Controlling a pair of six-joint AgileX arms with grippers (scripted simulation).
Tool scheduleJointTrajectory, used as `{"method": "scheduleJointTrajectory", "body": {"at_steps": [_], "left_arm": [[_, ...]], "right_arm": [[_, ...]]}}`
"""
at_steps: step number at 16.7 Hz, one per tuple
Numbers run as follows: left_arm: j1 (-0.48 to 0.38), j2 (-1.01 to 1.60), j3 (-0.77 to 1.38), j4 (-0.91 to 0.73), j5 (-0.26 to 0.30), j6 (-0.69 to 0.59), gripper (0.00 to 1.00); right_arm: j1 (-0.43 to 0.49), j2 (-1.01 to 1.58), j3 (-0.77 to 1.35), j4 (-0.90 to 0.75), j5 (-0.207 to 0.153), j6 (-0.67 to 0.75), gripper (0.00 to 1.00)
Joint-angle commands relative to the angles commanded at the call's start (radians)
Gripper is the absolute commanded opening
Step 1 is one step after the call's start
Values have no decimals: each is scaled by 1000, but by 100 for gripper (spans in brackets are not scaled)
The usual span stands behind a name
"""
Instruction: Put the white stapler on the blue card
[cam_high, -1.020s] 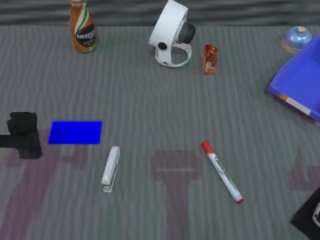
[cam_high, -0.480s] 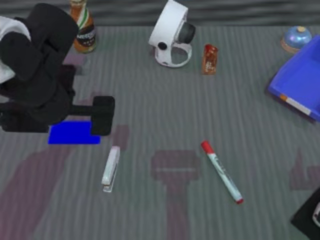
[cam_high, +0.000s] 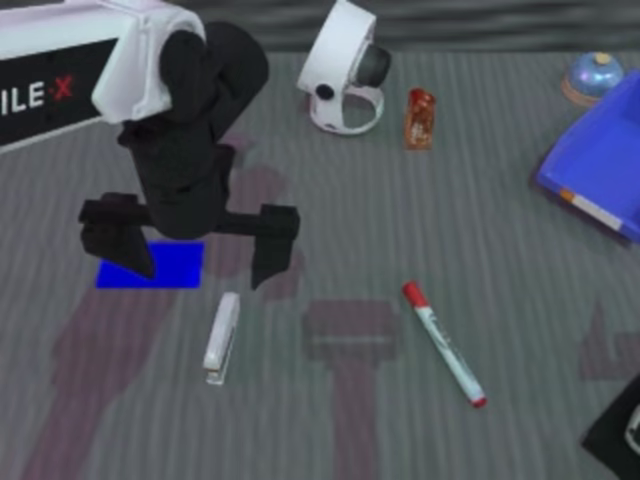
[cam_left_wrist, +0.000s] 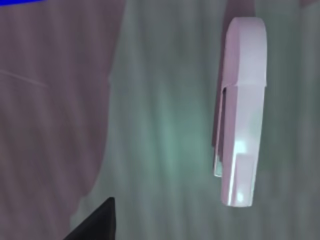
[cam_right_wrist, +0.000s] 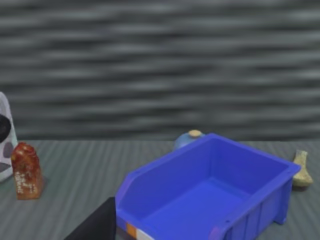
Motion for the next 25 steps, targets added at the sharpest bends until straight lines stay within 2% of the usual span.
{"method": "scheduleJointTrajectory", "body": {"at_steps": [7,15,20,25], "left_arm": [[3,10,-10,16,0,1,100],[3,142,-188,332,1,5,100],[2,157,-206,359,1,5,100],[2,157,-206,359,1,5,62]], "right_arm": [[0,0,0,0,0,0,100],[0,0,0,0,0,0,100],[0,0,0,0,0,0,100],[0,0,0,0,0,0,100]]}}
